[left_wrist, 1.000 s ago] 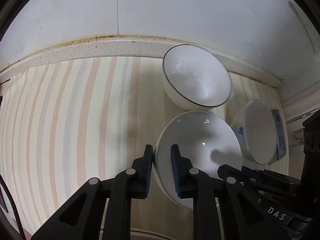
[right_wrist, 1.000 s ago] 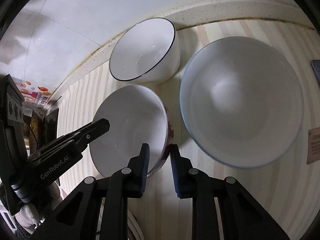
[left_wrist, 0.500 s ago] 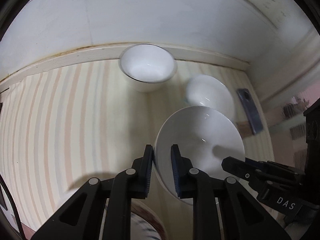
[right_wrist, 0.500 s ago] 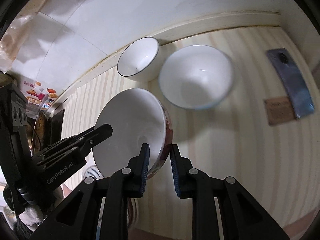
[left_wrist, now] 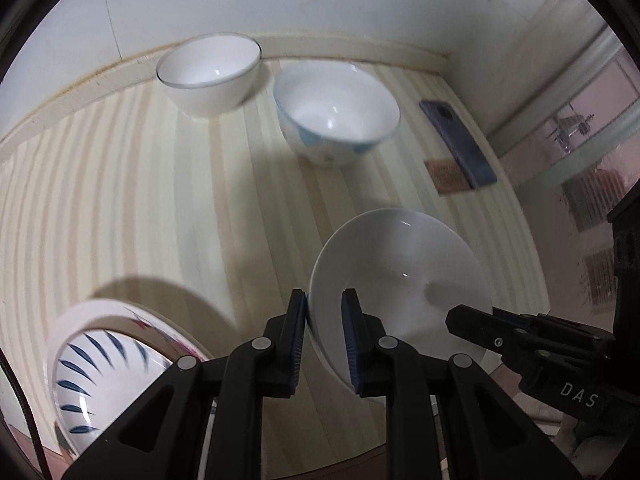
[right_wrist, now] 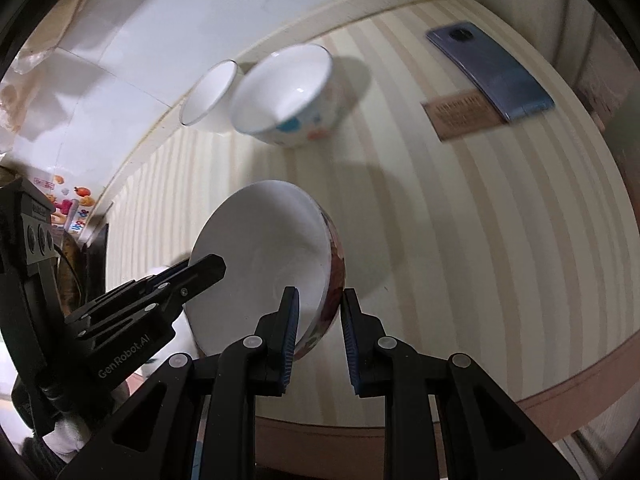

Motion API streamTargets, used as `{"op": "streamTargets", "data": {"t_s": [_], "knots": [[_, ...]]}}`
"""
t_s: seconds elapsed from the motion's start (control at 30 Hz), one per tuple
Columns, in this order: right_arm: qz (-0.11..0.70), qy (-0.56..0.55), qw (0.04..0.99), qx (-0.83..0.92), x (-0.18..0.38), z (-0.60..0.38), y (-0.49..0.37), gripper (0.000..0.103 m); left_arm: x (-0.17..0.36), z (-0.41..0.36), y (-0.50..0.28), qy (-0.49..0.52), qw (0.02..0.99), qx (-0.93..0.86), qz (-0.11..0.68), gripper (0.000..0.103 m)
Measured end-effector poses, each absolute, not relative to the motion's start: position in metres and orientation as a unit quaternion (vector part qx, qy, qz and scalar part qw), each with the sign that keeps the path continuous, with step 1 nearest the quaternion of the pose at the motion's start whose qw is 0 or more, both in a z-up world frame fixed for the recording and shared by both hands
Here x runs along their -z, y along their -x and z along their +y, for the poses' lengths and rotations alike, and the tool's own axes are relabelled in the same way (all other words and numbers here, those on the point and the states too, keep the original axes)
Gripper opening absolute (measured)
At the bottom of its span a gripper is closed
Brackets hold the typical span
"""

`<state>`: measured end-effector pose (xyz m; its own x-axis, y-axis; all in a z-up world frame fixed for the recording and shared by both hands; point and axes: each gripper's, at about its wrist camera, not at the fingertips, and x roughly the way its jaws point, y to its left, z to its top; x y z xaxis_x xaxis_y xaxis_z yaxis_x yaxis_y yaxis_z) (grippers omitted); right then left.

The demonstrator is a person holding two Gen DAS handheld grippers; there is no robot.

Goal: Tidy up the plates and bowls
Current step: 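Grip the rim of the red-flower white bowl and lift it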

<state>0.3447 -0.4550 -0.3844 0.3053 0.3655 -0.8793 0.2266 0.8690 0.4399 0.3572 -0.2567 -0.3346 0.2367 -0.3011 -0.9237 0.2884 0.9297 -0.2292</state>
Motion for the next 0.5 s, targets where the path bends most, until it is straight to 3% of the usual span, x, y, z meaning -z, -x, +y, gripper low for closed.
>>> {"op": "streamTargets", "data": {"t_s": [0.5], "knots": [[0.603, -0.257, 0.754, -0.041, 0.410, -0.455, -0.319, 0.023, 0.358, -0.268, -0.332, -0.028, 0.768, 0.187, 0.612, 0.016]]}}
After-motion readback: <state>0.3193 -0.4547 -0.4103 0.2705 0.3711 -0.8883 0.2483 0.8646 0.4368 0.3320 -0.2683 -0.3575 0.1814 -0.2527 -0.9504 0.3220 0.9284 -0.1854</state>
